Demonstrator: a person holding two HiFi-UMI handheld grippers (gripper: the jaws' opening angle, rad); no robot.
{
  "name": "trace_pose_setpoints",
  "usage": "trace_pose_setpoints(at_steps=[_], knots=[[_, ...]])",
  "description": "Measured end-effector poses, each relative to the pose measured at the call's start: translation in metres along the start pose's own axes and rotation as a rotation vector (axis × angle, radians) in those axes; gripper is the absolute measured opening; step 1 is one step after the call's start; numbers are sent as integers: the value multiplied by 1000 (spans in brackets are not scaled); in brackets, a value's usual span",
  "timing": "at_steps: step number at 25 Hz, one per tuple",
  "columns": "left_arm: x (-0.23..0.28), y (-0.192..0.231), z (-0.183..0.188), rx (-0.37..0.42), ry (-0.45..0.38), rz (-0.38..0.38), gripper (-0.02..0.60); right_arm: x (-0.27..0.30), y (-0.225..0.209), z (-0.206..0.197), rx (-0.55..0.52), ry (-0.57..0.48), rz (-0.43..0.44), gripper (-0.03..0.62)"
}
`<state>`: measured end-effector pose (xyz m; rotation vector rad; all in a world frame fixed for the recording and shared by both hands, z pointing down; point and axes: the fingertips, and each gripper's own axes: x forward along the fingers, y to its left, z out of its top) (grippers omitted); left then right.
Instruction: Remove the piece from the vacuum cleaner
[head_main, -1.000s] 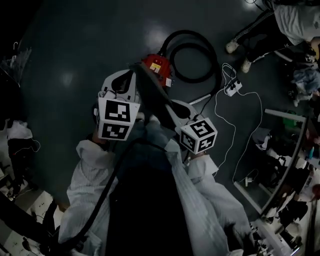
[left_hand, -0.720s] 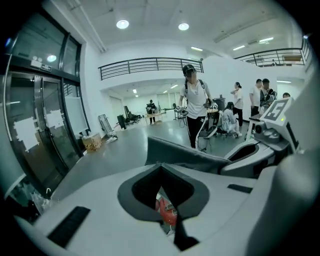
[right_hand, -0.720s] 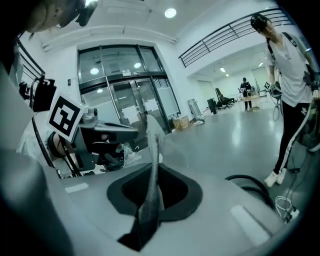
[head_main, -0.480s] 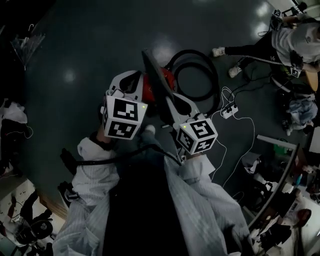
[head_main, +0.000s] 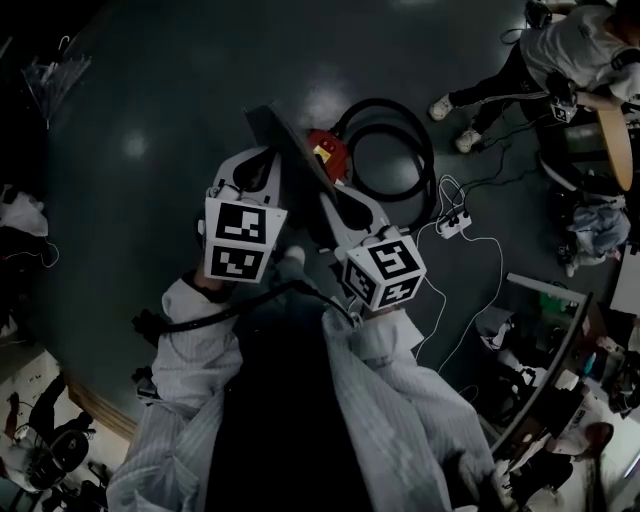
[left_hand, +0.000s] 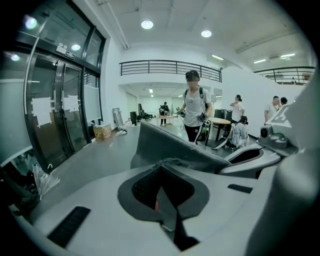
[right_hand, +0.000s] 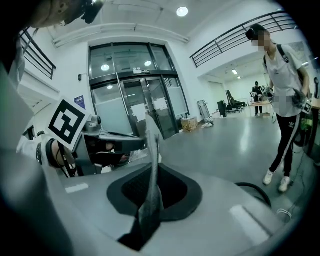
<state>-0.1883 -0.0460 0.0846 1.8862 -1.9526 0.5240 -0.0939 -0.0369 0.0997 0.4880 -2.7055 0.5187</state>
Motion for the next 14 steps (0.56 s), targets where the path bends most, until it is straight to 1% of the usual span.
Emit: trace_pose_setpoints(at_steps=[8, 14], knots=[[-10, -4, -5, -14, -9, 4, 4, -7, 6, -4, 6, 2, -3, 25], [-36, 8, -20, -18, -19, 10, 3, -9, 31, -11, 1, -1, -4, 25]])
